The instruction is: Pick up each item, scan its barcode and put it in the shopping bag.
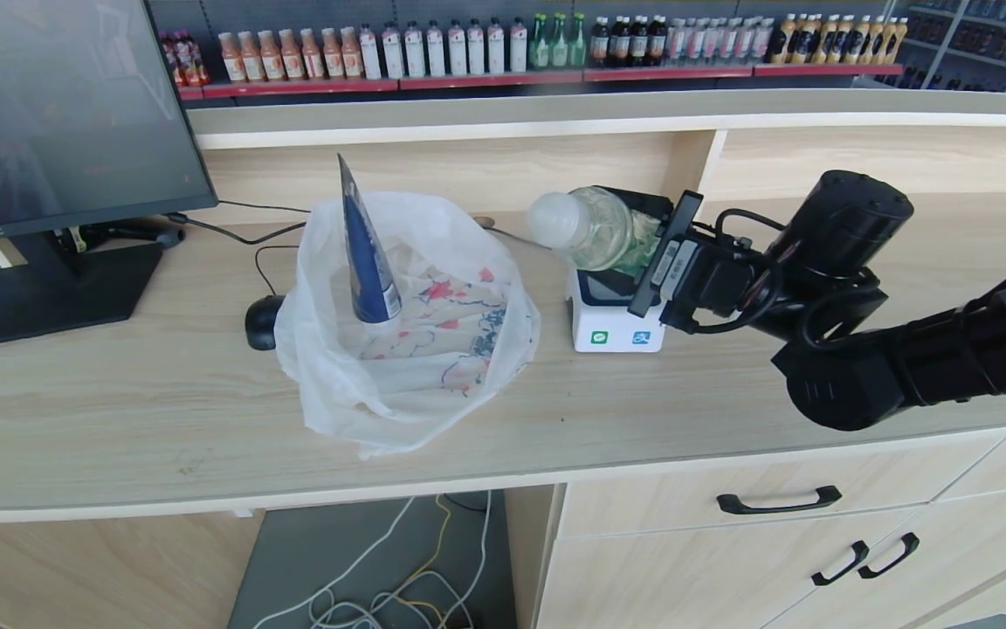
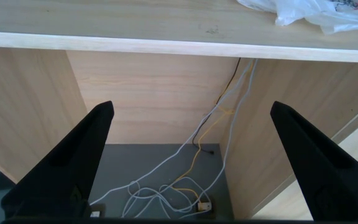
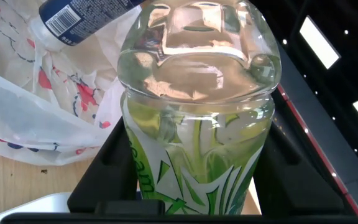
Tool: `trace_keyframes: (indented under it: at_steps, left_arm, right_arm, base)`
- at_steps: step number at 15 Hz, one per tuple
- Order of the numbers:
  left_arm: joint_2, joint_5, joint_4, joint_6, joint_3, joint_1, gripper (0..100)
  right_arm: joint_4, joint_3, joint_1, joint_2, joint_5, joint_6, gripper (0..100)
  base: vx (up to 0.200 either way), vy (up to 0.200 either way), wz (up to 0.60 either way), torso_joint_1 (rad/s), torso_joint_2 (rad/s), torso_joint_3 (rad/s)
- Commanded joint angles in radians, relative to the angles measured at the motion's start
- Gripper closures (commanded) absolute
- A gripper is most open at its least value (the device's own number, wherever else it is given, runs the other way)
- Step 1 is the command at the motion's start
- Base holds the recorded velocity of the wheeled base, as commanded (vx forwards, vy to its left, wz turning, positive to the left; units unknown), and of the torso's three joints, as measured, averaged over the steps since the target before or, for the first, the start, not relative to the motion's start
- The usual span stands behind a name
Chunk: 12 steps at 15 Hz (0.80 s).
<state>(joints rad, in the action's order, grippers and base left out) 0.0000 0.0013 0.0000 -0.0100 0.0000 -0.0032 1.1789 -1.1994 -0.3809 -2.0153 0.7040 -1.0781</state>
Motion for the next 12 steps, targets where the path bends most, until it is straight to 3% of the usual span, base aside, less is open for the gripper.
trace_keyframes:
  at_steps: [1, 8, 12]
  left_arm:
    - [0.0, 0.0, 0.0, -0.001, 0.0, 0.0, 0]
    - [0.0, 0.0, 0.0, -0.001, 0.0, 0.0, 0]
    - [0.0, 0.0, 0.0, -0.001, 0.0, 0.0, 0]
  right_arm:
    - [0.001, 0.0, -0.001, 0.001, 0.0, 0.0, 100]
    - [0.001, -0.002, -0.003, 0.003, -0.006, 0.018, 100]
    - [0.001, -0.031, -0.007, 0.032, -0.08, 0.113, 100]
  base:
    - [0.0, 0.0, 0.0, 0.0, 0.0, 0.0]
    - [0.0, 0.0, 0.0, 0.0, 0.0, 0.0]
    - [0.0, 0.0, 0.0, 0.0, 0.0, 0.0]
